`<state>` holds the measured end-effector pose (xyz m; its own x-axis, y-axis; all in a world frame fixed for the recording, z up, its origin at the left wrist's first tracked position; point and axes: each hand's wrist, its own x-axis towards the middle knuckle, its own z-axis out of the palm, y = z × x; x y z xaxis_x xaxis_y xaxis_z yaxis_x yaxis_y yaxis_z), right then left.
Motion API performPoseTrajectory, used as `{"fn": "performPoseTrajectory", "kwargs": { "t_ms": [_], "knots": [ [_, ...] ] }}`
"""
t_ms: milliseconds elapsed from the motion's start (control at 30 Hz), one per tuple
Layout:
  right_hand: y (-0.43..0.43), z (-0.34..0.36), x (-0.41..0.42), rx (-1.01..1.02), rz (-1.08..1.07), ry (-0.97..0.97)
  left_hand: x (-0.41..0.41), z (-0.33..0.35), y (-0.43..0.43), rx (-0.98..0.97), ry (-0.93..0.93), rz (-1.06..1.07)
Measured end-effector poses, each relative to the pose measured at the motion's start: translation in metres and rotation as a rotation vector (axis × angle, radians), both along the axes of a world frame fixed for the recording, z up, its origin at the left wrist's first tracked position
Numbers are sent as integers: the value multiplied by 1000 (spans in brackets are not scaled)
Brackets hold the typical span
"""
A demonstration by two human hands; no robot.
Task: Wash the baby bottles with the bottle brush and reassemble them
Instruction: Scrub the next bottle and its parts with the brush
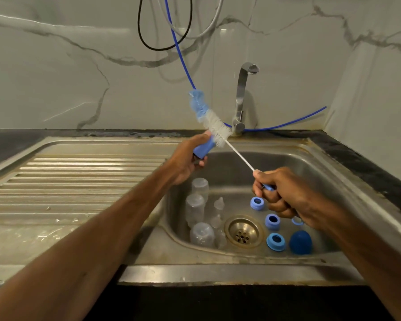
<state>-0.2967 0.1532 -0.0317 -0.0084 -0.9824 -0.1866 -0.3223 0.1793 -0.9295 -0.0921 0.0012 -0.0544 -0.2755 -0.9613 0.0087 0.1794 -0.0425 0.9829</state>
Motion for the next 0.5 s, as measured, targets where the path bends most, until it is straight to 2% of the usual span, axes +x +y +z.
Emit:
{"fn": "performPoseTrajectory", "kwargs": {
  "t_ms": [67,200,333,500],
  "knots": [
    [-3,2,1,-18,-32,-13,-11,1,5,-8,-14,-51],
    [-1,-3,0,22,21,-36,-12,5,1,118,235,9],
    [-5,-2,0,19,21,-46,-14,-4,2,91,93,-71],
    [0,-7,0,15,25,-33,-6,5,-1,79,265,5]
  ]
}}
